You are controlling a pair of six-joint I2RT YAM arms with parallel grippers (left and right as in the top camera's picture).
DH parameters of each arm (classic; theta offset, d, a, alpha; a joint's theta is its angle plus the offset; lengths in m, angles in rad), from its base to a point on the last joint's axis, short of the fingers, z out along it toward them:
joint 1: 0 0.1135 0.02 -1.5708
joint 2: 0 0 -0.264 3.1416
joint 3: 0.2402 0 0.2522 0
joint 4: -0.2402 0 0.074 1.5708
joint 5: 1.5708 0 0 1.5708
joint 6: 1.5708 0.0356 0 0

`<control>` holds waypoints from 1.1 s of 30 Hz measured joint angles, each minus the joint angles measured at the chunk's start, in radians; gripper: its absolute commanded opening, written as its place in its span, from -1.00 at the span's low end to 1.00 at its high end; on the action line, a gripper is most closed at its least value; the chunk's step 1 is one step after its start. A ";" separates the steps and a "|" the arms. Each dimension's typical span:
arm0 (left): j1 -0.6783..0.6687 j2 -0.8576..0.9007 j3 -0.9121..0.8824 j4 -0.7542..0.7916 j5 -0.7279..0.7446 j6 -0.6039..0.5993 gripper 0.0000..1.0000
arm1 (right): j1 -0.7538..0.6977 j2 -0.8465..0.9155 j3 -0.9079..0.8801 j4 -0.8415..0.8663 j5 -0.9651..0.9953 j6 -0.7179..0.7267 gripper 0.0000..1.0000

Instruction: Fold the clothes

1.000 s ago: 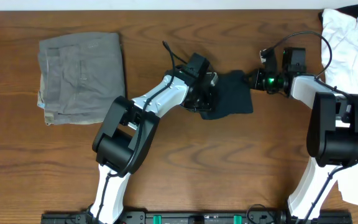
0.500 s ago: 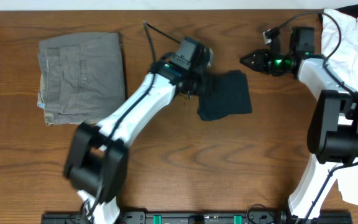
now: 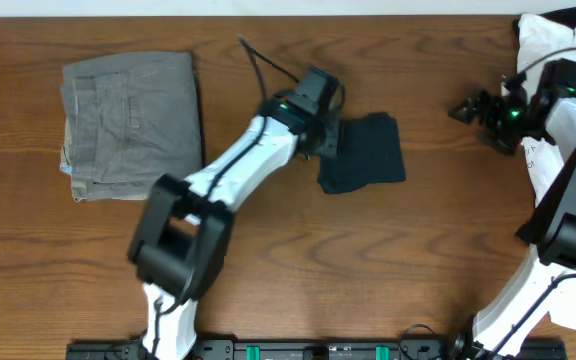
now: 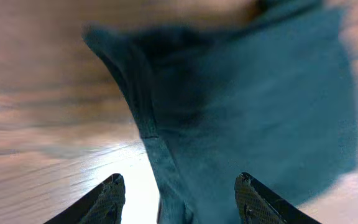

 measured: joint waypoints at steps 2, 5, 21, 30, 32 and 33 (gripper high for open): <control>-0.014 0.043 -0.002 0.002 -0.015 -0.006 0.18 | -0.005 0.000 0.000 -0.024 0.032 0.000 0.99; -0.029 0.085 -0.006 0.003 -0.045 -0.007 0.18 | -0.005 0.000 0.000 -0.043 0.076 0.000 0.99; -0.070 0.088 -0.018 0.068 -0.220 -0.015 0.17 | -0.005 0.000 0.000 -0.045 0.138 0.000 0.99; -0.086 0.088 -0.018 0.029 -0.364 0.016 0.17 | -0.005 0.000 0.000 -0.045 0.143 0.000 0.98; -0.086 0.088 -0.018 0.016 -0.395 0.021 0.17 | -0.005 0.000 0.000 -0.045 0.143 0.000 0.99; -0.086 0.088 -0.018 0.010 -0.415 0.025 0.17 | -0.005 0.000 0.000 -0.045 0.143 0.000 0.99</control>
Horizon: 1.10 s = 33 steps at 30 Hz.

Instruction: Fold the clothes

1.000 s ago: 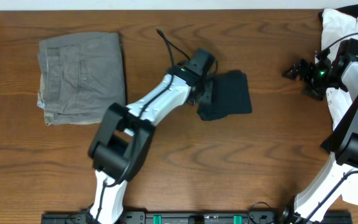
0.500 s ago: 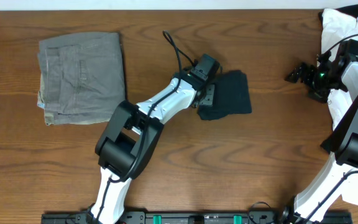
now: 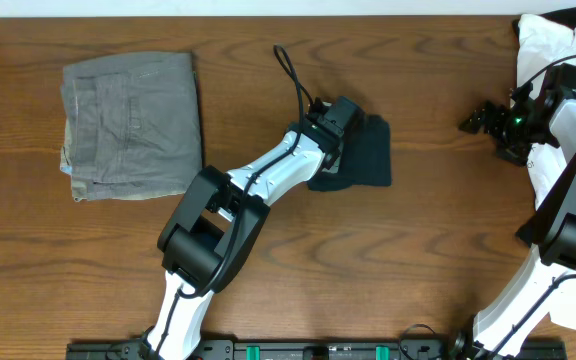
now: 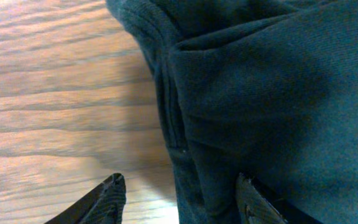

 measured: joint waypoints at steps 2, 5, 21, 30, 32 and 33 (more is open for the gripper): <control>0.000 0.000 0.000 -0.008 -0.033 0.017 0.17 | 0.000 0.000 0.000 0.000 0.000 0.000 0.98; 0.000 0.000 0.001 -0.020 -0.070 0.048 0.18 | 0.000 0.000 0.000 0.000 0.002 0.000 0.98; 0.012 -0.197 0.058 -0.085 0.043 -0.069 0.24 | 0.000 0.000 0.000 0.000 0.002 0.000 0.99; 0.012 -0.041 0.056 -0.087 0.106 -0.154 0.23 | 0.000 0.000 0.000 0.000 0.002 0.000 0.98; 0.013 -0.016 0.054 -0.085 0.110 -0.162 0.23 | 0.000 0.000 0.000 0.000 0.002 0.000 0.99; 0.014 -0.006 0.053 -0.085 0.111 -0.165 0.24 | 0.000 0.000 0.000 0.000 0.002 0.000 0.99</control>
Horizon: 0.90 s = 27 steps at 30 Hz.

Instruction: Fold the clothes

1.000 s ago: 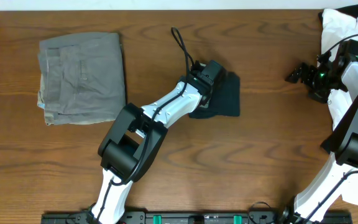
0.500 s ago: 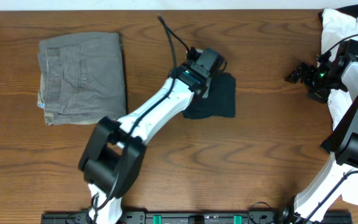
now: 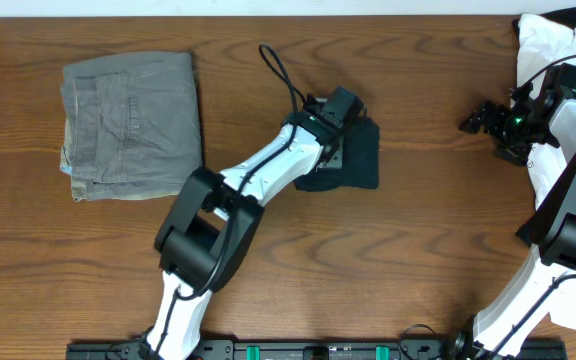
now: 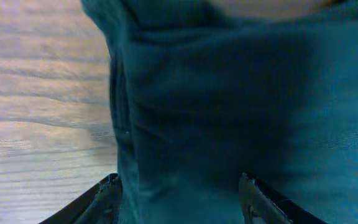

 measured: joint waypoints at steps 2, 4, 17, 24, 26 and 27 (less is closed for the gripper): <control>0.003 0.008 -0.001 0.001 0.000 -0.003 0.24 | 0.000 0.000 0.000 0.000 0.000 0.000 0.98; 0.008 0.009 -0.001 0.004 0.000 -0.003 0.24 | 0.000 0.000 0.000 0.000 0.000 0.000 0.99; 0.045 0.009 -0.018 0.062 0.000 0.002 0.25 | 0.000 0.000 0.000 0.000 0.000 0.000 0.99; 0.045 0.008 -0.053 0.118 0.000 0.003 0.26 | 0.000 0.000 0.000 0.000 0.000 0.000 0.99; 0.045 0.008 -0.059 0.137 0.000 0.007 0.25 | 0.000 0.000 0.000 0.000 0.000 0.000 0.98; 0.045 0.008 -0.065 0.148 0.000 0.013 0.26 | 0.000 0.000 0.000 0.000 0.000 0.000 0.98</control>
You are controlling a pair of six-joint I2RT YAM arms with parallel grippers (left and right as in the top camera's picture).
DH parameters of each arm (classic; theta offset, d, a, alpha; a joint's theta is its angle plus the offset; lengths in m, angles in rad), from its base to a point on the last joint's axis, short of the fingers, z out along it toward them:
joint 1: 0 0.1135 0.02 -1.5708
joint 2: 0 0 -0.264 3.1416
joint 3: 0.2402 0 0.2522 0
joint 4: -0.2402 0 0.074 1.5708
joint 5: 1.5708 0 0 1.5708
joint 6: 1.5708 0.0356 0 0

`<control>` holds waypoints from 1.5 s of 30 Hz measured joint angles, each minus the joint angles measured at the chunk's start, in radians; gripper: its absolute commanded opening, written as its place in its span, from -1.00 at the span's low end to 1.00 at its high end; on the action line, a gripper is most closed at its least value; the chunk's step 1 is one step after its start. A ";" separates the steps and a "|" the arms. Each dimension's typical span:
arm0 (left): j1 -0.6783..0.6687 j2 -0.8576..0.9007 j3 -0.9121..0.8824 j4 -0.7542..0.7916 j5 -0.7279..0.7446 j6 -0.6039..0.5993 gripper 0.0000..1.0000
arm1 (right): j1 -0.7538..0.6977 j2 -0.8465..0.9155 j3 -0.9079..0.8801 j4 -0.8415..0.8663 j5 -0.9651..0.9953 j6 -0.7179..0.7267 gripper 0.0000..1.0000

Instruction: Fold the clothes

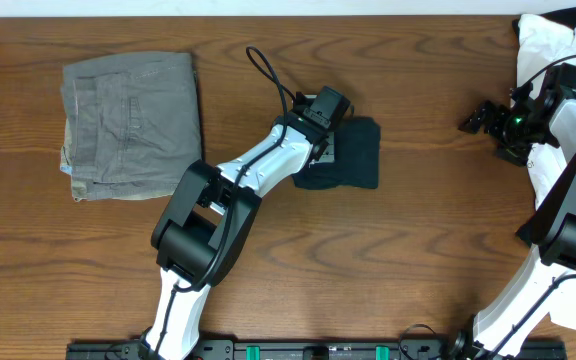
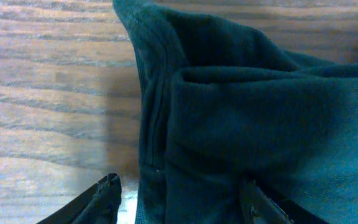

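A dark teal garment [image 1: 356,156] lies bunched at the table's middle. Its folded left edge [image 2: 166,112] fills the left wrist view. My left gripper [image 1: 326,150] sits low over that edge. It is open, with one fingertip [image 2: 107,190] on the wood side and the other against the cloth, the thick hem between them. A folded grey garment [image 1: 133,125] rests at the far left. My right gripper [image 1: 475,116] hovers at the far right beside a white cloth [image 1: 553,35]; its jaws are too small to read.
The left arm's cable [image 1: 268,75] loops above the teal garment. More white cloth hangs at the right edge under the right arm. Bare wood [image 1: 368,260] spans the front half of the table.
My left wrist has shifted slightly left. The teal garment's left edge sits a little further left, and the wrist view now shows its hem with bare wood beside it. The right arm is unchanged.
The teal garment first lay wider, right of centre, with my open left gripper at its left edge. At each later moment the gripper was against the cloth and the garment lay narrower and further left. The right arm drew back slightly after the first moment, then stayed.
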 measured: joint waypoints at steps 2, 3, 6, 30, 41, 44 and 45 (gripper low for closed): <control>0.000 -0.002 -0.008 0.013 0.000 0.010 0.25 | 0.000 0.000 0.000 0.000 0.000 0.000 0.98; 0.000 -0.004 -0.013 0.023 0.000 0.015 0.25 | 0.000 0.000 0.000 0.000 0.000 0.000 0.99; 0.000 -0.012 -0.035 0.053 0.000 0.027 0.25 | 0.000 0.000 0.000 0.000 0.000 0.000 0.98; -0.006 -0.034 -0.089 0.105 0.011 0.058 -0.63 | 0.000 0.000 0.000 0.000 0.000 0.000 0.99; -0.004 -0.047 -0.081 0.047 0.007 0.146 -0.88 | 0.000 0.000 0.000 0.000 0.000 0.000 0.99; -0.003 -0.053 -0.084 0.039 0.007 0.152 -0.74 | 0.000 0.000 0.000 0.000 0.000 0.000 0.99; -0.002 -0.055 -0.086 0.036 0.007 0.155 -0.43 | 0.000 0.000 0.000 0.000 0.000 0.000 0.99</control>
